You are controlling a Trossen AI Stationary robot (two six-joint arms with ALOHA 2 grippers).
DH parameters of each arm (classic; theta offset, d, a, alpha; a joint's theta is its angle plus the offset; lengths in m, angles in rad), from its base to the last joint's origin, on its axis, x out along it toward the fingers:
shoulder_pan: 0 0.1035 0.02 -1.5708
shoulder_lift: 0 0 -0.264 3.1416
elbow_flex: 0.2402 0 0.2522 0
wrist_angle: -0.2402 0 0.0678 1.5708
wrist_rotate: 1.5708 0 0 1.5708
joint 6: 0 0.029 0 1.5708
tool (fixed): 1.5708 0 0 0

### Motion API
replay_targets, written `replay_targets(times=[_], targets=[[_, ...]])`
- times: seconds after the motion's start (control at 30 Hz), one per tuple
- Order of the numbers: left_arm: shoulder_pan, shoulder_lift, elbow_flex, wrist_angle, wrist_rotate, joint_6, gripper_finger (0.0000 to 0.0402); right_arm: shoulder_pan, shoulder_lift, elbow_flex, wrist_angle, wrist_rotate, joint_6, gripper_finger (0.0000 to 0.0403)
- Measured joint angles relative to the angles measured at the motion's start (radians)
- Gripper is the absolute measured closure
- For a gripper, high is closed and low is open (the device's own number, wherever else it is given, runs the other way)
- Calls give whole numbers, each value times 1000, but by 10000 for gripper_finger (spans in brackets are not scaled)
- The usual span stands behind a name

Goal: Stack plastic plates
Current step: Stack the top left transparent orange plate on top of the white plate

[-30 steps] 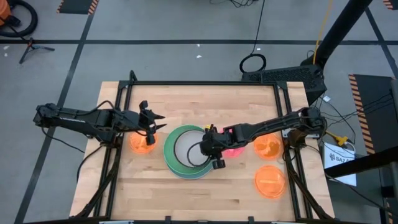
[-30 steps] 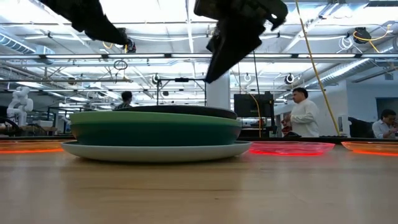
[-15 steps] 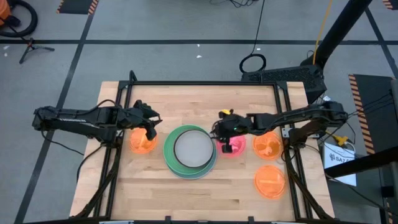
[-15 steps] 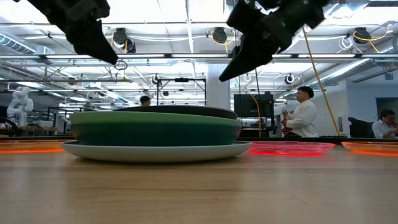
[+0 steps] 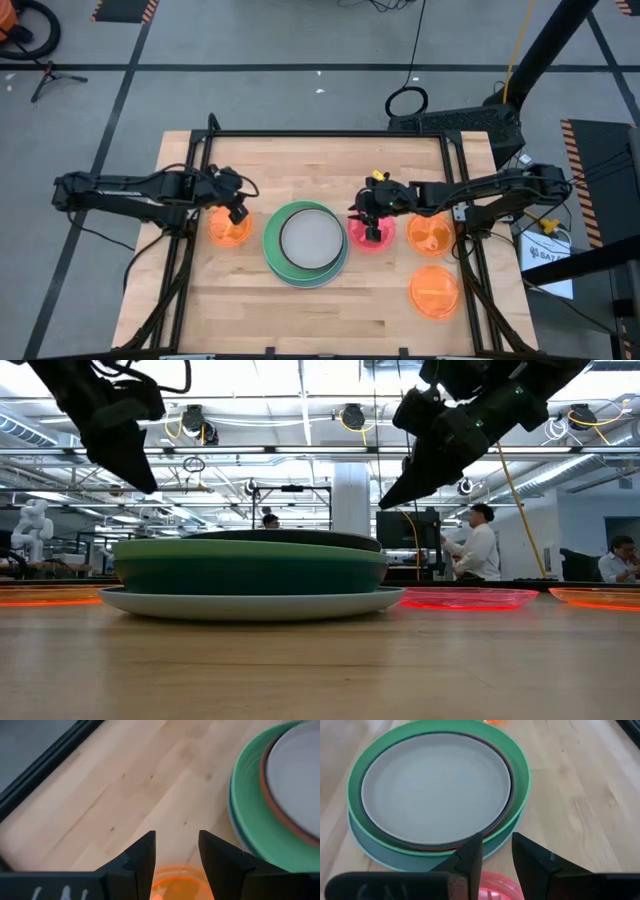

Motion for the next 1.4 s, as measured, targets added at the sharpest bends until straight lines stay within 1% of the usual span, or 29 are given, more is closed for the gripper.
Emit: replay_targets(times=[0.2,0.3,0.47,0.57,0.63,0.8,0.93,1.1,1.23,1.3,1.4], targets=[[24,92,0,-33,13,31,245,0,1,0,1,0,1,305],[55,161,0,-10,64,81,245,0,1,0,1,0,1,305],[142,291,0,-7,162,180,245,0,1,0,9,0,1,305],[189,359,0,10,238,256,245,0,1,0,13,0,1,305],[205,397,1,32,289,311,245,0,1,0,12,0,3,305],[237,471,2,53,318,396,245,0,1,0,12,-3,25,305],[251,519,2,62,401,455,245,0,1,0,12,-3,27,305],[251,564,2,65,406,499,245,0,1,0,12,-4,27,305],[251,574,2,66,407,513,245,0,1,1,12,-4,27,305],[251,574,2,68,387,523,245,0,1,2,12,-4,27,305],[253,574,2,80,313,522,245,0,1,2,12,-4,27,305]])
